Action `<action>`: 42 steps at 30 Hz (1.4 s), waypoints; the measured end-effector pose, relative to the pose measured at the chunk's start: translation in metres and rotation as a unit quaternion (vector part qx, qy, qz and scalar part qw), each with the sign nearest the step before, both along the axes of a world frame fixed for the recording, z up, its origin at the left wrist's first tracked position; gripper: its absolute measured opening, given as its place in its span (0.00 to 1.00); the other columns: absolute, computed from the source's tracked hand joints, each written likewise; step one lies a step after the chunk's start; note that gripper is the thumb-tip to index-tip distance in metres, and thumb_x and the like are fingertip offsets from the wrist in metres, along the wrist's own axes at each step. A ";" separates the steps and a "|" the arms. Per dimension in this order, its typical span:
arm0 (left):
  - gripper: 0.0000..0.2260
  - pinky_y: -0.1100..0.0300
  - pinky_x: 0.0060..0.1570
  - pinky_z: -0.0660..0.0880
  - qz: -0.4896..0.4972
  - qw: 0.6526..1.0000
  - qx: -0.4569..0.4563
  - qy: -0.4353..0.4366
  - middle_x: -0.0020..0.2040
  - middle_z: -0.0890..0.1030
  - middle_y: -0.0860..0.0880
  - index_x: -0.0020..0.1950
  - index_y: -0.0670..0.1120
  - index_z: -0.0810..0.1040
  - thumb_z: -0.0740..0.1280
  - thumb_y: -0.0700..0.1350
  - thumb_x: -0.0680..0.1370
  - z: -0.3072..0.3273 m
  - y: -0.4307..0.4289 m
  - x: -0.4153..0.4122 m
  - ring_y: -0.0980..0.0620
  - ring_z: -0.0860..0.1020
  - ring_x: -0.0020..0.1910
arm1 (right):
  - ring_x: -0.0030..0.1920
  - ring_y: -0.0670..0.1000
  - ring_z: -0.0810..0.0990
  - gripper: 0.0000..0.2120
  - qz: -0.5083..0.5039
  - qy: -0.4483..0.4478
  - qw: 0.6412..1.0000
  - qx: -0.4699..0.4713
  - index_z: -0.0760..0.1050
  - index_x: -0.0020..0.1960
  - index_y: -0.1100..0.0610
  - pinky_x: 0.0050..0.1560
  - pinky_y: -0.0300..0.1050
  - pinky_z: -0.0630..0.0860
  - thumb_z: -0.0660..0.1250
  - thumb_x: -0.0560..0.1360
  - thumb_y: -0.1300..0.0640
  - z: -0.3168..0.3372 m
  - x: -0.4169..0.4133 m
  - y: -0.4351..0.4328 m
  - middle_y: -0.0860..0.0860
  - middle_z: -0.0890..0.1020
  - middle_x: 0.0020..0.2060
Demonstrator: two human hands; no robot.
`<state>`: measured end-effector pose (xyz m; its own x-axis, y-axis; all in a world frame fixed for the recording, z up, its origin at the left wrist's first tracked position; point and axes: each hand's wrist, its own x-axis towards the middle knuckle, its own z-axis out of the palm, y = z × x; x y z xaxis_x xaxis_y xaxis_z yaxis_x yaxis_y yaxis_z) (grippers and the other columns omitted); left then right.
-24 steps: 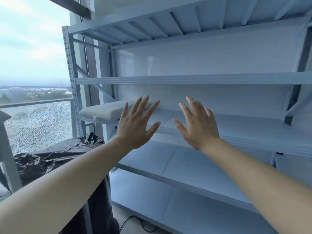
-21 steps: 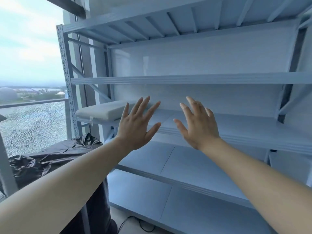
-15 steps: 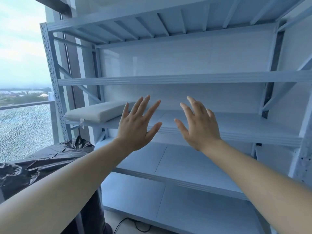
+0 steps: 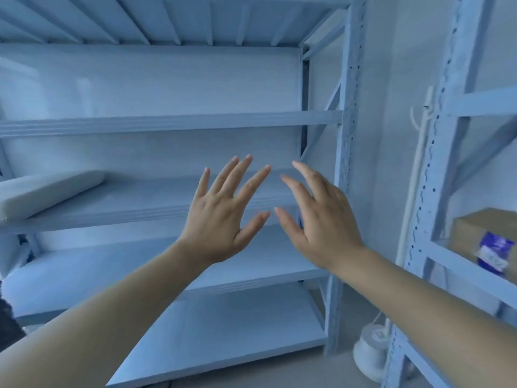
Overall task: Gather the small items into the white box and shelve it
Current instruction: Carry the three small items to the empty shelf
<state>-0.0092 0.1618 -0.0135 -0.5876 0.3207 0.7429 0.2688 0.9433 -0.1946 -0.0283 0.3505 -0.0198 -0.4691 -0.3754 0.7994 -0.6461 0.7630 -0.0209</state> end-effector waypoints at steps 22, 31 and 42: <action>0.27 0.39 0.69 0.55 -0.426 0.902 -0.011 -0.072 0.75 0.61 0.47 0.74 0.53 0.58 0.51 0.60 0.76 -0.043 0.436 0.144 0.46 0.59 0.74 | 0.65 0.57 0.69 0.24 -0.419 -0.077 0.905 -0.013 0.68 0.66 0.58 0.61 0.55 0.68 0.56 0.76 0.45 -0.040 0.293 0.386 0.57 0.66 0.69; 0.27 0.41 0.69 0.53 -0.522 0.848 -0.013 -0.087 0.75 0.61 0.47 0.75 0.53 0.56 0.50 0.60 0.76 -0.064 0.563 0.243 0.47 0.58 0.74 | 0.67 0.55 0.66 0.23 -0.536 -0.082 0.840 -0.022 0.67 0.67 0.57 0.61 0.54 0.67 0.56 0.76 0.46 -0.058 0.422 0.476 0.55 0.65 0.70; 0.27 0.39 0.66 0.62 -0.594 0.793 -0.051 -0.127 0.73 0.64 0.47 0.73 0.52 0.60 0.50 0.60 0.76 -0.085 0.676 0.269 0.46 0.62 0.72 | 0.63 0.51 0.70 0.23 -0.575 -0.066 0.815 -0.037 0.69 0.65 0.57 0.49 0.47 0.74 0.53 0.75 0.46 -0.091 0.461 0.563 0.55 0.69 0.67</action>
